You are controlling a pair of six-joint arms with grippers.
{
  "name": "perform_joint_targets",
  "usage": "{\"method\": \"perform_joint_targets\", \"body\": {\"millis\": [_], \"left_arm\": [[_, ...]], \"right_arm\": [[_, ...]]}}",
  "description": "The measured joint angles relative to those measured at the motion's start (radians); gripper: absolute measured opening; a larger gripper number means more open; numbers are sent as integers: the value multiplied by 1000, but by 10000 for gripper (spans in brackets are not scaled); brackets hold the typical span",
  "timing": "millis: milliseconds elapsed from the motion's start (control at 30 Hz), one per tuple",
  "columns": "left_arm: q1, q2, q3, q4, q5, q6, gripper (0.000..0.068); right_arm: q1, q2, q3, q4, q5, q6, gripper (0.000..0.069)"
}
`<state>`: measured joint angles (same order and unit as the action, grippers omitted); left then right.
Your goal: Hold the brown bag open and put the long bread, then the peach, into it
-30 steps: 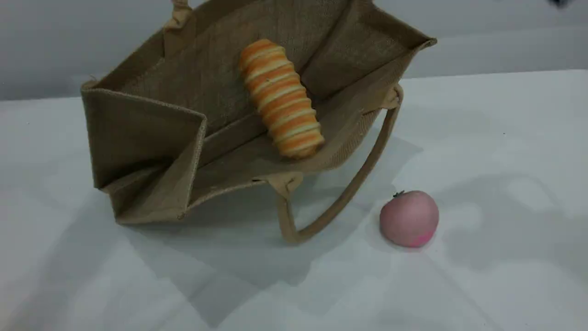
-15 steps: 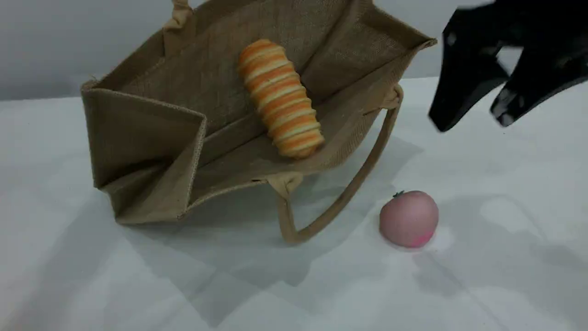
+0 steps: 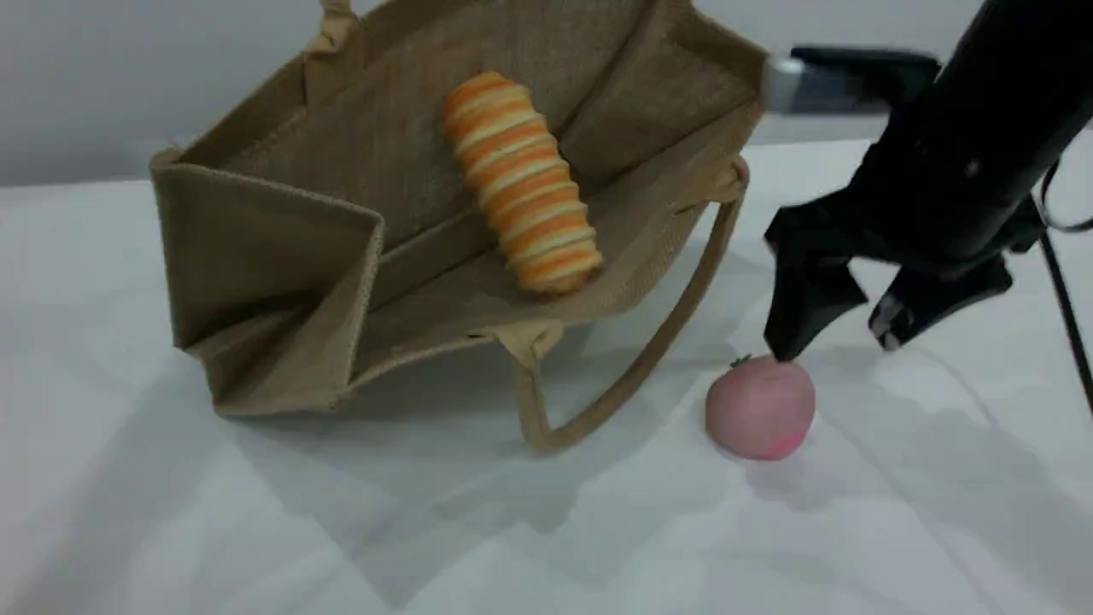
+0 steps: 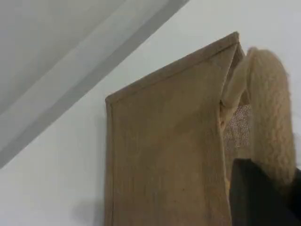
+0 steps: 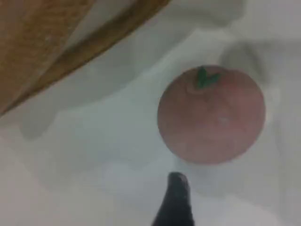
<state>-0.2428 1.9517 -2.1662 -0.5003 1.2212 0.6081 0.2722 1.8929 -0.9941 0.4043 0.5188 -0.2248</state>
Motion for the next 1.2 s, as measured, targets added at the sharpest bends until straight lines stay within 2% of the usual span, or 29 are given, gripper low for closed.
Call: {"method": "perform_joint_targets", "body": {"millis": [433,833,1200], "left_arm": [[0,0,0,-1,0,0,92],[0,0,0,-1,0,0,92],[0,0,0,-1,0,0,92]], "right_arm": [[10,86,-1,194,-118,-193,551],[10,104,-1,215,-139,-218,549],[10,139,-1,382,-125,-379,512]]}}
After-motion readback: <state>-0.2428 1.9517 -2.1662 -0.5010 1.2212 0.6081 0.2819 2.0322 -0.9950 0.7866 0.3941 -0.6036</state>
